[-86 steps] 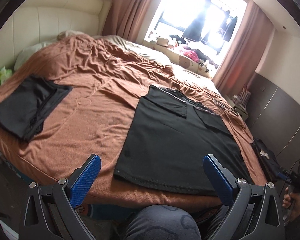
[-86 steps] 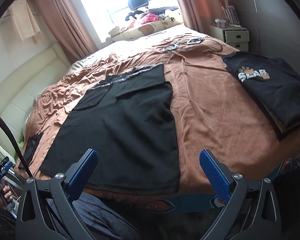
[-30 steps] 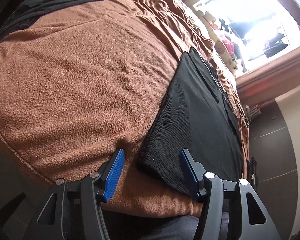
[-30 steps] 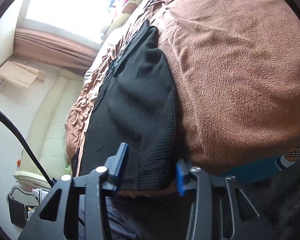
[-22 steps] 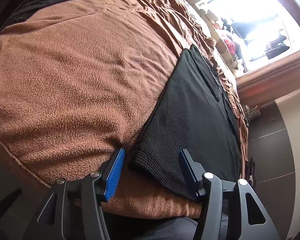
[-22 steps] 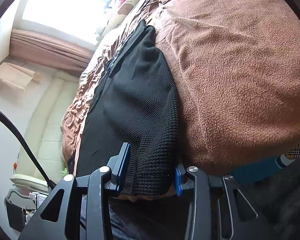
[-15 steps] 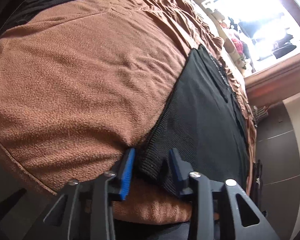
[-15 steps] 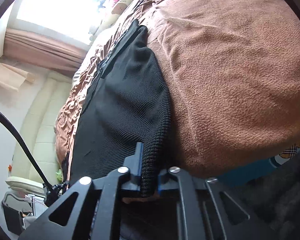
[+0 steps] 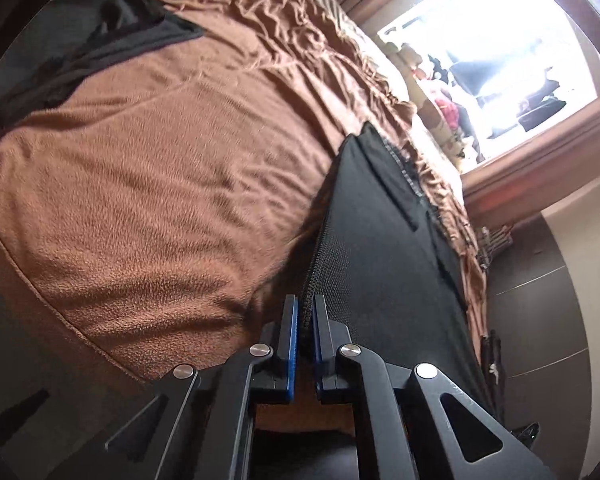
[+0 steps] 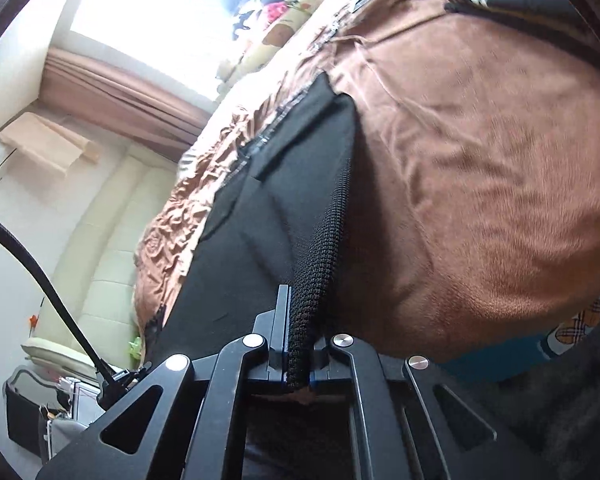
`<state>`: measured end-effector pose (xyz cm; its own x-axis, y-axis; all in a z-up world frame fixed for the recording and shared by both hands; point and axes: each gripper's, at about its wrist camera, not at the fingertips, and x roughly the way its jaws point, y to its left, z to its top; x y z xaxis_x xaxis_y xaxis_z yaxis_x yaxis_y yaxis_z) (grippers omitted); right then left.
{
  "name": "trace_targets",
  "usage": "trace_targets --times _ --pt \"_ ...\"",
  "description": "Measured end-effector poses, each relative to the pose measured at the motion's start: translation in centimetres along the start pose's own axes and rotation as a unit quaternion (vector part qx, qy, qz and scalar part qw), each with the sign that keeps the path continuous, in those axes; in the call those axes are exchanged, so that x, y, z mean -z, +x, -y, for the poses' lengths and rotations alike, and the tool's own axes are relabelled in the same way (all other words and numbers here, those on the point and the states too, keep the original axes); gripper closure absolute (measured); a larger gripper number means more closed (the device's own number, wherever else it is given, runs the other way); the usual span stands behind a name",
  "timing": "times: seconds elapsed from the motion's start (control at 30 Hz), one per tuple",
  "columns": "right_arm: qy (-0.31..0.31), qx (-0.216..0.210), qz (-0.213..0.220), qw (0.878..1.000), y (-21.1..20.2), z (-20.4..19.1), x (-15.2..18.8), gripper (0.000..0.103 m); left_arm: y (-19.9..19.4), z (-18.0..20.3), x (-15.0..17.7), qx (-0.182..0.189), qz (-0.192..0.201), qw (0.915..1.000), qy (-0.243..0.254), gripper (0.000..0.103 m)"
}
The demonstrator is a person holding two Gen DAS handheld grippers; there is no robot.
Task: Fold small clothes
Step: 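Lift the hem with both grippers and fold it toward the collar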
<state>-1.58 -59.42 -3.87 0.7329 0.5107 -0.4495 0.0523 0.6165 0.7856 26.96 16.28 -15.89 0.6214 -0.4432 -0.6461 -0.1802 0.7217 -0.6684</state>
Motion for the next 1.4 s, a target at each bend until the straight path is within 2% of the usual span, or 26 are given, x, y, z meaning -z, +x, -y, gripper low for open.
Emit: trace_targets --times 0.27,0.57,1.03,1.4 --pt "-0.03 -0.022 0.017 0.999 -3.9 -2.4 -0.1 0.101 -5.4 0.9 0.5 0.036 0.036 0.9987 0.006 0.097" --pt "-0.053 -0.029 0.019 0.998 -7.4 -4.4 1.6 0.101 -12.2 0.9 3.3 0.056 0.063 0.9962 0.021 0.097" --pt "-0.071 -0.036 0.019 0.997 -12.5 -4.3 4.9 0.101 -19.7 1.2 8.1 0.073 0.086 0.9912 0.069 0.097" --pt "-0.085 -0.047 0.023 0.995 -15.5 -3.9 7.3 0.101 -23.7 1.4 11.3 0.078 0.102 0.9874 0.092 0.097"
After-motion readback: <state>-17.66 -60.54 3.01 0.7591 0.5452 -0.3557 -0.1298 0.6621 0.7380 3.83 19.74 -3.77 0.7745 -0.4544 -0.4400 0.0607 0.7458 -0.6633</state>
